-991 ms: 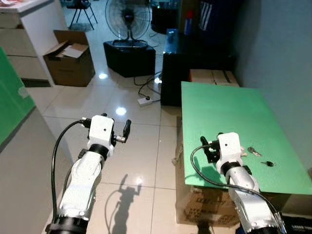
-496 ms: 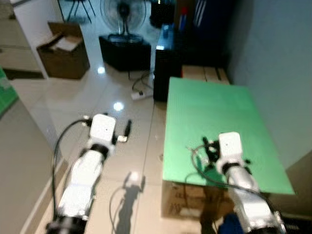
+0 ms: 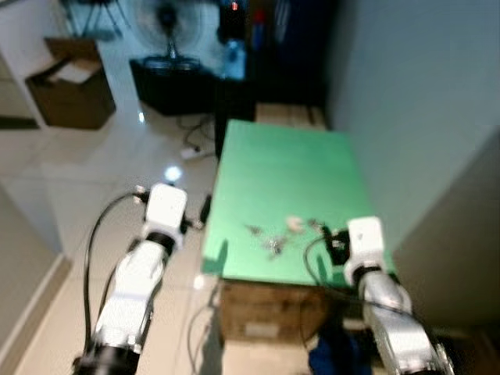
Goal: Hang keys on a hook
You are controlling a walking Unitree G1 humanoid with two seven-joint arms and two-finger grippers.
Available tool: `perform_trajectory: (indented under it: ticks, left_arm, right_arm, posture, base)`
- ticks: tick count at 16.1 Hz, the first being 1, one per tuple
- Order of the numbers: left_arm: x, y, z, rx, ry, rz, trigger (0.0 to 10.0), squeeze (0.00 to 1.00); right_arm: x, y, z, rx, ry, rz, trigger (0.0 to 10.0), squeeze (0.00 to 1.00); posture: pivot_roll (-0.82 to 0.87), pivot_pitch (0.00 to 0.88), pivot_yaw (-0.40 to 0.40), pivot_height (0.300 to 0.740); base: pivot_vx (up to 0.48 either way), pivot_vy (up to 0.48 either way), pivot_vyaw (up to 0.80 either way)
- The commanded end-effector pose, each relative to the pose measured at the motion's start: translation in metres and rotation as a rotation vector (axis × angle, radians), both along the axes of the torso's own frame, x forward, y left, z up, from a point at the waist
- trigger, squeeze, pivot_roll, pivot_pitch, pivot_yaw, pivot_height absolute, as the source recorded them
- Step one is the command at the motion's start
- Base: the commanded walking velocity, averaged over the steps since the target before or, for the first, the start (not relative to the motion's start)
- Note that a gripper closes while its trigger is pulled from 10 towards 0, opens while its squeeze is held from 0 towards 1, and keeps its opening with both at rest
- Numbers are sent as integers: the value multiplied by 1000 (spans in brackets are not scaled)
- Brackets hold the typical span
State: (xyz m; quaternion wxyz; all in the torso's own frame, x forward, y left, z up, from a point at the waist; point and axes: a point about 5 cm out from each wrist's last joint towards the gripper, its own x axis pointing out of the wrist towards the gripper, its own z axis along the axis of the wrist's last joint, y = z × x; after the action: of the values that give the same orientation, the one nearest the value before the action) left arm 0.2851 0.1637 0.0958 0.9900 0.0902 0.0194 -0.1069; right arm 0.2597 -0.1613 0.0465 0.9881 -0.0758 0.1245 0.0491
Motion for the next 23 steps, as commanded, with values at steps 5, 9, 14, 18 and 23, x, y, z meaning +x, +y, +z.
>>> perform_trajectory:
  ticks: [5, 9, 14, 18, 23]
  left_arm:
    - [5, -8, -1, -9, 7, -12, 10000, 0]
    - [6, -10, 0, -27, 1, 12, 10000, 0]
    - [3, -8, 1, -55, -10, -24, 10000, 0]
    - [-2, -11, -4, -41, 21, -72, 10000, 0]
    - [-3, -10, -4, -15, 22, -80, 10000, 0]
  right_arm:
    - [-4, -9, 3, -27, -1, -19, 10000, 0]
    - [-3, -13, 5, -32, -5, -24, 10000, 0]
    - [5, -11, 11, -14, -25, -19, 10000, 0]
    - [11, -12, 14, -11, -33, -12, 10000, 0]
    - [10, -9, 14, 6, -37, -7, 10000, 0]
  posture:
    - [-147, 0, 11, 740]
    - [-147, 0, -3, 740]
    - [-137, 0, -16, 740]
    - [-132, 0, -22, 740]
    - [-118, 0, -21, 740]
  base:
    - [0, 384, 0]
    - [0, 0, 0]
    - [0, 0, 0]
    - [276, 0, -600]
    - [291, 0, -108]
